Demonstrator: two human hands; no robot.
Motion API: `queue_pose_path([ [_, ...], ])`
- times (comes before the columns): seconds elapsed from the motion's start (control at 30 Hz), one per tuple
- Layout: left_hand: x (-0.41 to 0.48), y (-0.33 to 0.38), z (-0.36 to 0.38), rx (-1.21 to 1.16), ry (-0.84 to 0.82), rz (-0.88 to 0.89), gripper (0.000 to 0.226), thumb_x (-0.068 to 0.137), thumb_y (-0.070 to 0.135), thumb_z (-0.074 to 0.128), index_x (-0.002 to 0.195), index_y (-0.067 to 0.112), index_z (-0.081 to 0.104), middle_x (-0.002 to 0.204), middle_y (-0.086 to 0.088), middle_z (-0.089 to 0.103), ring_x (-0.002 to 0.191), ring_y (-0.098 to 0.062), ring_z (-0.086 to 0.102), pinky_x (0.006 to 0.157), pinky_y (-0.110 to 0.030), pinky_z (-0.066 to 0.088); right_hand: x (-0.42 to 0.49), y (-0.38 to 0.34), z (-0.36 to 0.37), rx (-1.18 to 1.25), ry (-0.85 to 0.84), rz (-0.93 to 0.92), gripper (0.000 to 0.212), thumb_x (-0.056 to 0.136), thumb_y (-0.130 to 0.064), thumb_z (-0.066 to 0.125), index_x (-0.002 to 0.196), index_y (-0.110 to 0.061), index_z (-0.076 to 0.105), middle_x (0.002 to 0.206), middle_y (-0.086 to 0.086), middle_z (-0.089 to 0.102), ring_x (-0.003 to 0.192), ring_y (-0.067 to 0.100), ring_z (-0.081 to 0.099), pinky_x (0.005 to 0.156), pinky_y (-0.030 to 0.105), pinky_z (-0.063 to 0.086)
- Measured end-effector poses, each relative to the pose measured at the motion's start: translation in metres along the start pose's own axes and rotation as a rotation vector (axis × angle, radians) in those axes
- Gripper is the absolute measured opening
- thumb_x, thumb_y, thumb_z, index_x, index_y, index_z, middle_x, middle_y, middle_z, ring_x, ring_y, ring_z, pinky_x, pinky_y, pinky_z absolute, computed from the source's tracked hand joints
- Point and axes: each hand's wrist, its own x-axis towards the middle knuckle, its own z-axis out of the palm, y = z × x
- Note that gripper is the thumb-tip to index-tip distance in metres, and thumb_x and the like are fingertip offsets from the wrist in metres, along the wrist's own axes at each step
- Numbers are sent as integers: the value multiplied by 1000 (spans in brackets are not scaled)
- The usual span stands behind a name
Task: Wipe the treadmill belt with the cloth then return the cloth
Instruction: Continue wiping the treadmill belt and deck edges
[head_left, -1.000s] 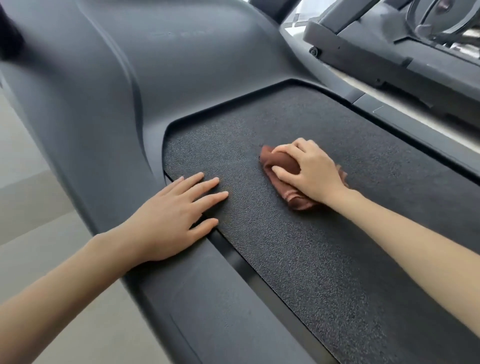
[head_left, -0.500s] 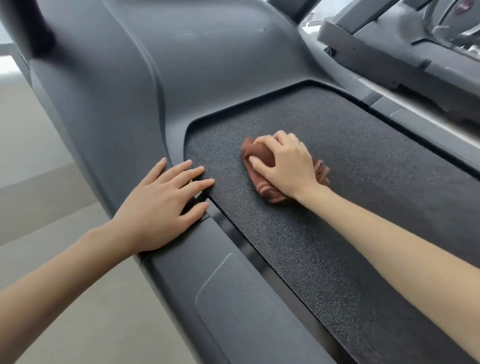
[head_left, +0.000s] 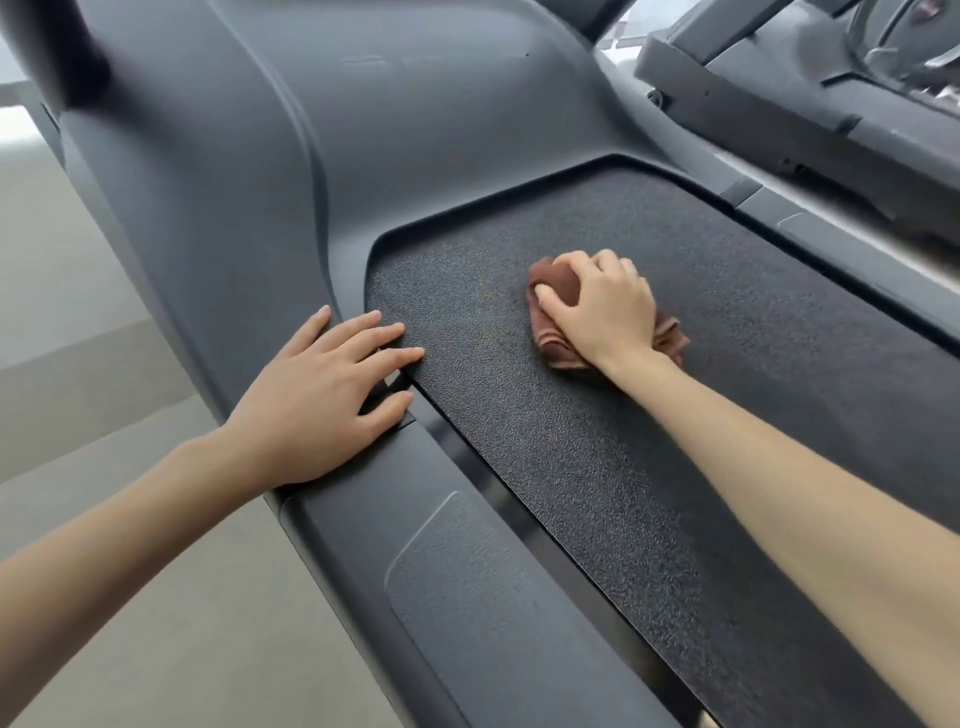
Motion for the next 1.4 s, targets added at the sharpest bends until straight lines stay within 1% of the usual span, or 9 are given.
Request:
queue_pose_path([
  [0.13, 0, -1, 0, 7, -4, 7, 73, 78, 61, 3, 139, 38, 37, 149, 12, 31, 142, -6, 13, 117, -35, -3, -56, -14, -20, 171, 11, -358, 39, 81, -51, 55, 107, -24, 64, 93, 4, 57, 92, 26, 54, 82, 38, 42],
  [0.27, 0, -1, 1, 12, -1, 7, 74, 78, 62, 3, 139, 38, 37, 150, 11, 31, 142, -7, 13, 117, -35, -3, -76, 20, -43, 320, -158, -727, 37, 80, -43, 60, 106, -18, 68, 95, 4, 60, 90, 24, 57, 85, 36, 45],
  [0.33, 0, -1, 1, 18, 0, 5, 74, 77, 62, 2, 139, 38, 36, 150, 11, 31, 142, -7, 12, 117, -35, -3, -65, 30, -47, 333, -214, -734, 35, 80, -39, 61, 104, -16, 69, 95, 5, 62, 91, 26, 58, 86, 36, 46],
  [0.5, 0, 2, 1, -16, 42, -12, 75, 76, 62, 9, 137, 34, 42, 147, 10, 37, 142, -10, 16, 117, -33, 1, -53, -21, -25, 108, -61, -242, 37, 81, -49, 59, 108, -25, 63, 101, 3, 59, 97, 25, 53, 84, 38, 43],
  [0.57, -1, 1, 0, -17, 47, -11, 76, 76, 63, 11, 136, 31, 44, 146, 8, 39, 141, -11, 18, 117, -33, 2, -58, -44, -21, -3, -38, -199, 40, 82, -52, 54, 112, -26, 60, 104, 4, 56, 100, 26, 50, 83, 39, 38],
  [0.73, -1, -1, -1, 5, 30, 3, 79, 75, 65, 11, 136, 29, 45, 146, 8, 39, 141, -11, 18, 117, -33, 2, -96, -36, -38, 227, -31, -607, 40, 82, -46, 57, 109, -19, 65, 95, 7, 58, 88, 28, 53, 77, 39, 42],
  [0.9, -1, 0, -1, 6, 26, 0, 80, 74, 65, 10, 138, 29, 42, 148, 9, 36, 142, -11, 14, 117, -31, -1, -77, 10, -48, 371, -265, -971, 36, 82, -36, 63, 108, -13, 67, 98, 8, 60, 91, 26, 55, 88, 33, 43],
  [1.2, -2, 0, 1, 13, 42, 3, 81, 74, 64, 7, 139, 29, 40, 148, 8, 34, 142, -11, 13, 116, -30, -4, -64, -30, -22, 47, -23, -231, 38, 82, -48, 58, 111, -23, 63, 98, 5, 58, 94, 27, 52, 83, 40, 41],
  [1.4, -1, -1, 1, 25, 32, 4, 81, 74, 64, 7, 138, 28, 41, 148, 7, 36, 142, -12, 14, 117, -33, -1, -111, -18, -46, 162, -66, -461, 42, 82, -49, 50, 110, -21, 63, 95, 3, 57, 89, 27, 52, 77, 40, 42],
])
